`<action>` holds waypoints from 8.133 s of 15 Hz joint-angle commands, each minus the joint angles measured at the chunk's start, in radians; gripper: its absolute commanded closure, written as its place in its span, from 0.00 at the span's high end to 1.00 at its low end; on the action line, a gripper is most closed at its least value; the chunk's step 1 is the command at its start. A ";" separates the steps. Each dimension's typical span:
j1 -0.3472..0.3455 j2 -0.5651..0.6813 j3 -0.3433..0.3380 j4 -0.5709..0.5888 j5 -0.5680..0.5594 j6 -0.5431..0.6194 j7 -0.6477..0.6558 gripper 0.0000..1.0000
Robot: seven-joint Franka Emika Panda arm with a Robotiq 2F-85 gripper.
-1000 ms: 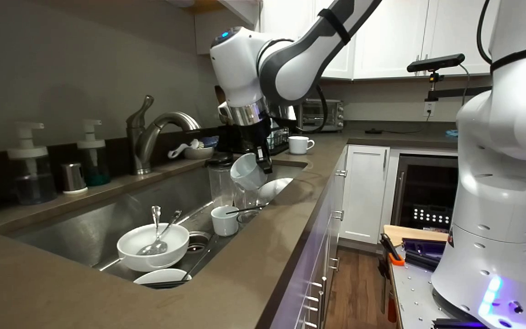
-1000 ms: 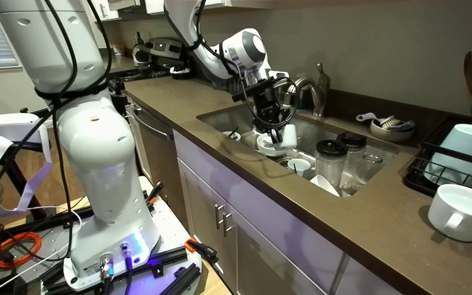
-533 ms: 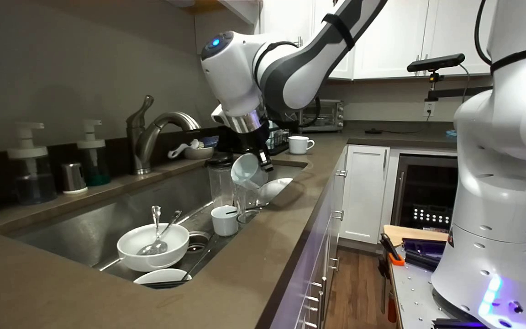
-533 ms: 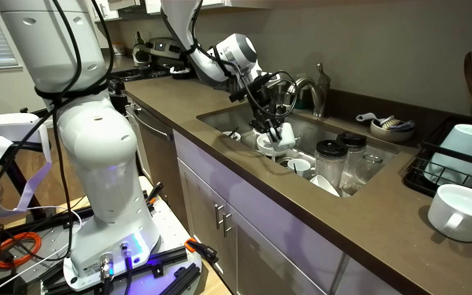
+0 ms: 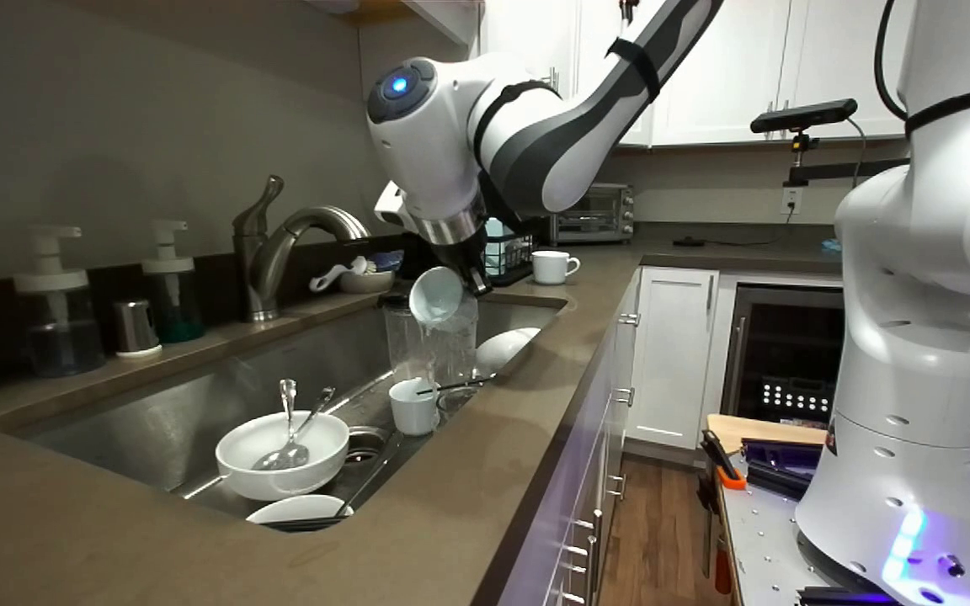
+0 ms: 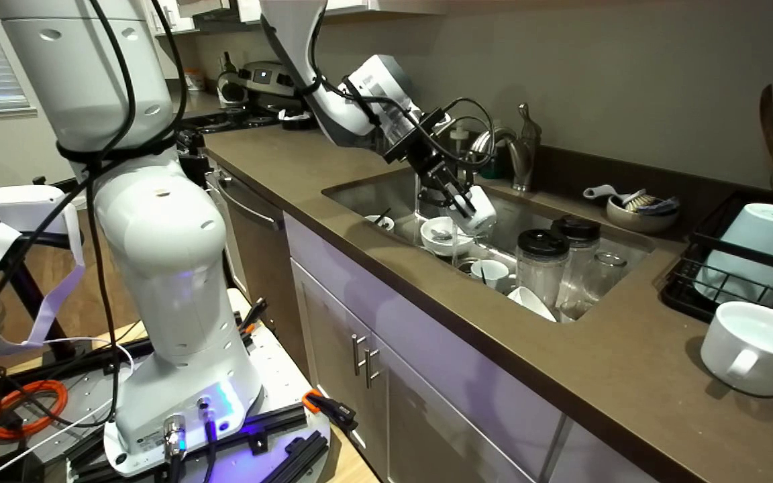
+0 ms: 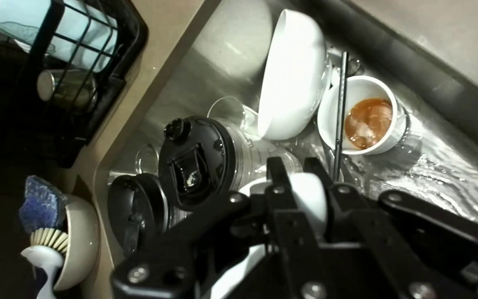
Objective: Get the cup on the left and pour the water in the sink, and put it on the left side of the sink
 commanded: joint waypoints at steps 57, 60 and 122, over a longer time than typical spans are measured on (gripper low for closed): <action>0.041 0.069 0.016 -0.005 -0.235 -0.327 0.052 0.06; 0.054 0.079 0.029 -0.003 -0.238 -0.385 0.052 0.06; 0.110 0.129 0.116 0.011 -0.197 -0.410 0.032 0.06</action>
